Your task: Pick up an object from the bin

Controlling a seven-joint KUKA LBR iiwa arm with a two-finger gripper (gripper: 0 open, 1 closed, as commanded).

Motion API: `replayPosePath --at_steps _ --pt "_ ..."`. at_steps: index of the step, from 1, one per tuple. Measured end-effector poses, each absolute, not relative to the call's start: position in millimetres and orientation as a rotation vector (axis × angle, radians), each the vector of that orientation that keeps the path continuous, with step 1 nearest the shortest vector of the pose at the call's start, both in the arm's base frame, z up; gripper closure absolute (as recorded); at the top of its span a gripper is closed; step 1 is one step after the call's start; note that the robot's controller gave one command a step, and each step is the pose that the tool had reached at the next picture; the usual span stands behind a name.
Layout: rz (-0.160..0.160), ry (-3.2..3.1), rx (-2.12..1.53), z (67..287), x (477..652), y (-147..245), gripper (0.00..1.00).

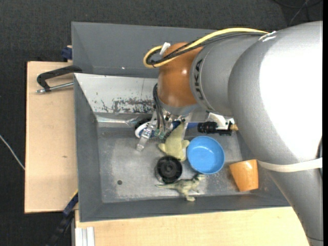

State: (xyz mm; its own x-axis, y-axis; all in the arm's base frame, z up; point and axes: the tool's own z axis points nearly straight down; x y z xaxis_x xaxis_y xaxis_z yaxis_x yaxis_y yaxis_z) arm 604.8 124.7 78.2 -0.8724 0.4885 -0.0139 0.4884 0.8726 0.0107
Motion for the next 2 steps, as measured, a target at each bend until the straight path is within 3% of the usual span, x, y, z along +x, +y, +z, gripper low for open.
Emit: replayPosePath --at_steps 1,2 --pt "0.004 3.035 0.789 80.8 606.7 125.1 0.00" --pt "0.001 3.032 0.789 81.5 607.6 123.5 1.00"
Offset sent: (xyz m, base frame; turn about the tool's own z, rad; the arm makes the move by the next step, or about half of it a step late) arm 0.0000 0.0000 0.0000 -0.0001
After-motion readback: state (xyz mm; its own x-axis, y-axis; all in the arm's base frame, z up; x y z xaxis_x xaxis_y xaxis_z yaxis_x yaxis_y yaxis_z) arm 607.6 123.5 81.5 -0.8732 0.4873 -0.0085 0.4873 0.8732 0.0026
